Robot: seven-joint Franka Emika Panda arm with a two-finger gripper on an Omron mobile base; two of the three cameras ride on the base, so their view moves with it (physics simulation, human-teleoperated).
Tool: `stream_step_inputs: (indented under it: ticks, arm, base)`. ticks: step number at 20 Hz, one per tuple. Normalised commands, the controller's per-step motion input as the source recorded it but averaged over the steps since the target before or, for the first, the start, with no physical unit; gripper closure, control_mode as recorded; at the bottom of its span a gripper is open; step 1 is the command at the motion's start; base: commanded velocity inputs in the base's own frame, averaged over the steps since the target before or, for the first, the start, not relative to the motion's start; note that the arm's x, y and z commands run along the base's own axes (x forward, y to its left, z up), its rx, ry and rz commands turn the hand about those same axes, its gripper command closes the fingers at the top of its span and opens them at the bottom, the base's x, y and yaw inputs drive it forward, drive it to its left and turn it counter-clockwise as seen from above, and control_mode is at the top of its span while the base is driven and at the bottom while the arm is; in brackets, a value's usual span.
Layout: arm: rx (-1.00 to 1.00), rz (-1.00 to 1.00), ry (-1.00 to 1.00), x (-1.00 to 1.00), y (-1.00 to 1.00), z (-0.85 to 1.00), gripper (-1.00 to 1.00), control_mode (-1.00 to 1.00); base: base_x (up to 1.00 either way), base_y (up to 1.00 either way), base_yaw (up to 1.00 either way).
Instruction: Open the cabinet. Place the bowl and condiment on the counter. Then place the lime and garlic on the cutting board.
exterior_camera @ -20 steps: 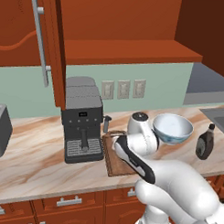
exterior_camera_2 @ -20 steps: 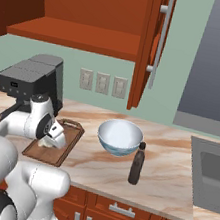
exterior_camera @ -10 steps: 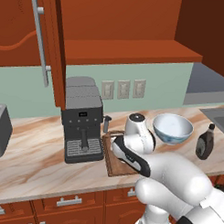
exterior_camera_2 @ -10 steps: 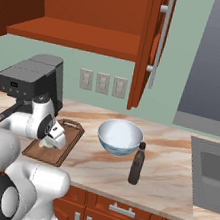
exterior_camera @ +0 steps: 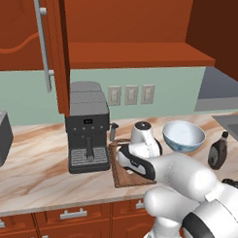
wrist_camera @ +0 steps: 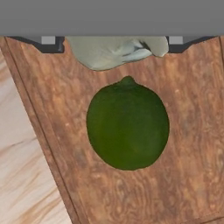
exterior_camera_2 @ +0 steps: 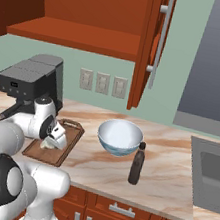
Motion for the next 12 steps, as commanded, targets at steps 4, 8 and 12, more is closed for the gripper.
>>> stream_step_inputs:
  ticks: [4,8,12]
  arm:
    - [0.0,0.0,0.0,0.0,0.0,-0.01,-1.0,-1.0]
    - [0.0,0.0,0.0,0.0,0.0,0.0,-1.0,-1.0]
    - [0.0,0.0,0.0,0.0,0.0,0.0,-1.0,-1.0]
  base:
    - [0.0,0.0,0.0]
    - [0.0,0.0,0.0]
    - [0.0,0.0,0.0]
